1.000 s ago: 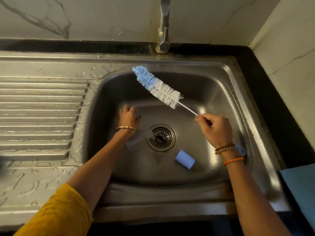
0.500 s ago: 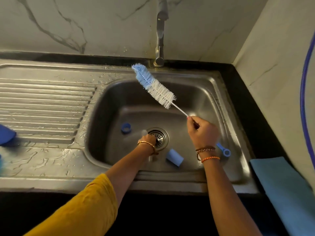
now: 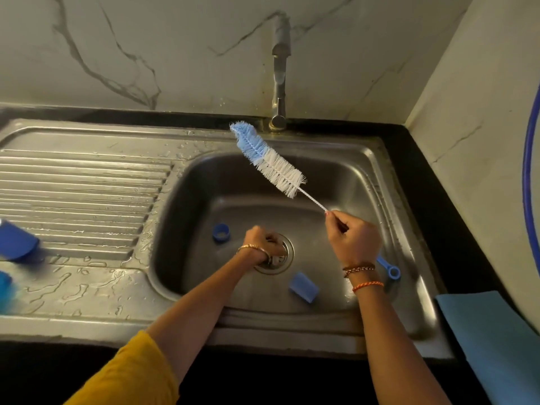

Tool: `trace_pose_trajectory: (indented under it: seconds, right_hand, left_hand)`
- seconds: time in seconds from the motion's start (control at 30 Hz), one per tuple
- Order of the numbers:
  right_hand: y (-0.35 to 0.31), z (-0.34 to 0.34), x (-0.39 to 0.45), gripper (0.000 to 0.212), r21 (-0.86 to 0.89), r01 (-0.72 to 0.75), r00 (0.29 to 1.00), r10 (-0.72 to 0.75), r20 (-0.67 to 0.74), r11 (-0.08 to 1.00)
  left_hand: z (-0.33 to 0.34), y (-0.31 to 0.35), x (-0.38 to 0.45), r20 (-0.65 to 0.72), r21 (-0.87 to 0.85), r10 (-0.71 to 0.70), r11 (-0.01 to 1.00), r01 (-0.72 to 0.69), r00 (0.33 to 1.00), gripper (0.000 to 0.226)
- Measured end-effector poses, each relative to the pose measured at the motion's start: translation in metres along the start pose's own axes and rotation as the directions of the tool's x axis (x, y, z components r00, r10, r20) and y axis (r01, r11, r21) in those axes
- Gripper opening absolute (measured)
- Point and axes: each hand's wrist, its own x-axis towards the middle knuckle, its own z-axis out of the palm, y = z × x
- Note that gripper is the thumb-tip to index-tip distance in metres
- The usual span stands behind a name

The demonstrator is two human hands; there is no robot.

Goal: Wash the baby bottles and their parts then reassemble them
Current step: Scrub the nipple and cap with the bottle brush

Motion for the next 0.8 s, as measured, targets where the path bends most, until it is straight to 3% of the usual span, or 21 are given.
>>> trace_pose_trajectory:
  seconds: [0.03, 0.1, 0.17, 0.2, 0.3, 0.43, 0.63, 0.7, 0.8]
  right_hand:
    - [0.0, 0.0, 0.001, 0.033, 0.017, -0.012, 1.0, 0.012, 0.0, 1.0]
    - [0.001, -0.001, 0.002, 0.035, 0.043, -0.02, 1.0, 0.021, -0.015, 0.999]
    - [0.001, -0.001, 0.001, 0.039, 0.053, -0.006, 0.999, 0.008, -0.037, 0.999]
    - [0.001, -0.001, 0.001, 0.04, 0.06, 0.007, 0.999, -0.004, -0.041, 0.998]
    - [-0.001, -0.002, 0.0, 0.039, 0.092, 0.061, 0.998, -0.058, -0.038, 0.994]
    - [-0.003, -0.004, -0.001, 0.037, 0.108, 0.133, 0.99, -0.127, -0.062, 0.985]
    - [-0.005, -0.008, 0.0, 0.037, 0.075, 0.218, 0.973, -0.211, -0.094, 0.973]
    - [-0.007, -0.01, 0.0, 0.037, 0.051, 0.257, 0.963, -0.251, -0.099, 0.965]
    - [-0.009, -0.011, 0.0, 0.036, 0.033, 0.288, 0.954, -0.284, -0.1, 0.957]
  left_hand:
    - [-0.008, 0.004, 0.002, -0.09, -0.215, -0.027, 0.977, 0.007, 0.996, 0.015]
    - [-0.031, 0.013, 0.006, -0.199, -0.601, -0.117, 0.799, -0.027, 0.973, 0.026]
    - [-0.059, 0.024, 0.009, -0.24, -0.799, -0.162, 0.593, -0.099, 0.957, 0.034]
    - [-0.073, 0.027, 0.011, -0.271, -0.817, -0.167, 0.561, -0.135, 0.948, 0.037]
    - [-0.106, 0.032, 0.014, -0.393, -0.758, -0.113, 0.601, -0.253, 0.913, 0.048]
    - [-0.132, 0.025, 0.017, -0.545, -0.561, 0.066, 0.712, -0.423, 0.836, 0.059]
    - [-0.164, 0.013, 0.023, -0.657, -0.217, 0.233, 0.852, -0.476, 0.717, 0.065]
    - [-0.172, 0.011, 0.024, -0.691, -0.212, 0.219, 0.849, -0.484, 0.688, 0.06]
    - [-0.181, 0.014, 0.021, -0.68, -0.297, 0.167, 0.828, -0.477, 0.714, 0.051]
